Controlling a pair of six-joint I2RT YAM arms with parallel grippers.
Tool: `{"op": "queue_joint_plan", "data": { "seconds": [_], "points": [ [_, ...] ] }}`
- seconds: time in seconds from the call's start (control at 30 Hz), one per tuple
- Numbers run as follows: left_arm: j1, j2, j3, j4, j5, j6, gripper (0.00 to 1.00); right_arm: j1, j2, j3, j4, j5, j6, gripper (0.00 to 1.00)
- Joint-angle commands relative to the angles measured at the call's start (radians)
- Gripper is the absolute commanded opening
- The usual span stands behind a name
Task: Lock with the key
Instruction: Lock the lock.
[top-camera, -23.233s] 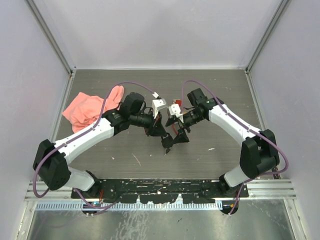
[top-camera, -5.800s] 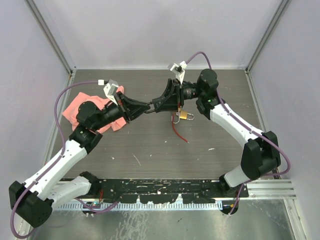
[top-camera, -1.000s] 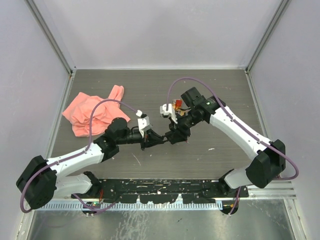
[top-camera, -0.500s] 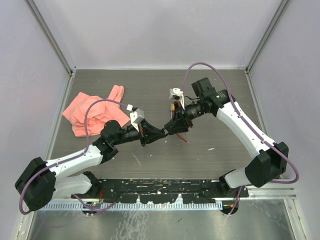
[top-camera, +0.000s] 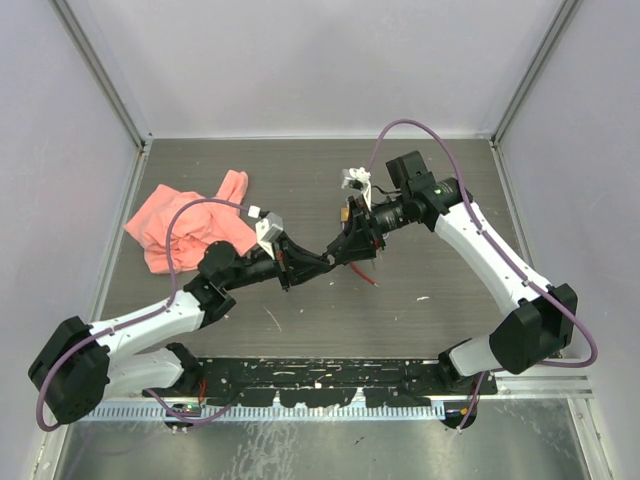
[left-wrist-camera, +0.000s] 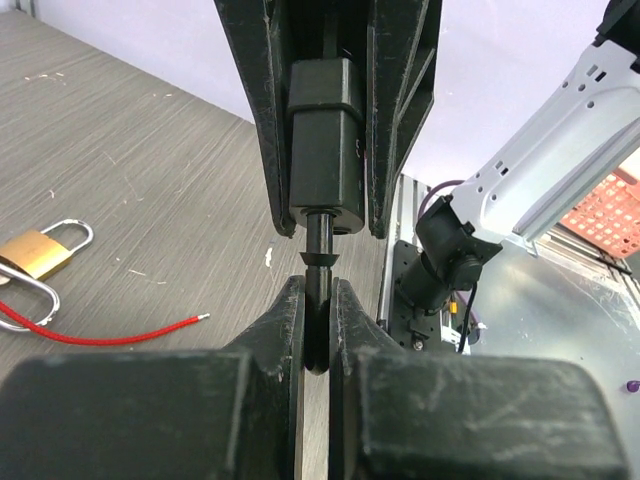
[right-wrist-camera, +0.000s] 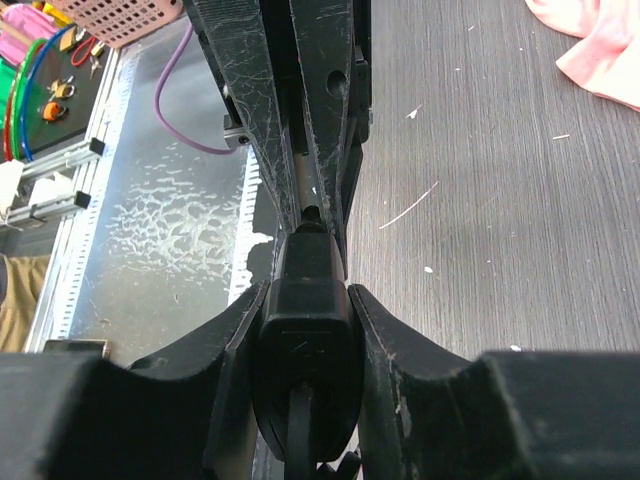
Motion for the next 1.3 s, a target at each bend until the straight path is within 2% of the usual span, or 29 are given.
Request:
{"op": "queue_joint_plan", "data": {
  "seconds": [0.0,0.3,0.7,0.9,1.03,1.1,1.17,1.27],
  "points": [
    [0.01,-0.038,0.008,0.147,-0.037,-0.031,0.0,-0.004,-0.02,0.037,0.078,-0.089,0.071,0.41],
    [0.016,-0.033,-0.007,0.185,-0.06,-0.054,0.0,-0.005,-0.026,0.03,0.125,-0.084,0.115,0.43],
    [0.022,-0.029,-0.013,0.203,-0.076,-0.072,0.0,0.015,-0.028,0.018,0.095,-0.022,0.067,0.38],
    [0.022,-0.026,-0.023,0.207,-0.099,-0.078,0.01,0.02,-0.02,0.024,0.085,-0.025,0.058,0.09],
    [0.024,-0.026,-0.027,0.204,-0.109,-0.08,0.05,0.02,-0.006,0.022,0.083,-0.041,0.053,0.02],
    [0.023,-0.03,-0.027,0.2,-0.112,-0.083,0.13,0.02,0.002,0.02,0.085,-0.039,0.057,0.01],
    [0.024,-0.036,-0.032,0.187,-0.129,-0.086,0.34,0.02,0.006,0.024,0.084,-0.03,0.051,0.01],
    [0.024,-0.081,-0.057,0.154,-0.171,-0.071,0.57,0.021,-0.001,0.03,0.084,0.014,0.031,0.01]
  ]
}}
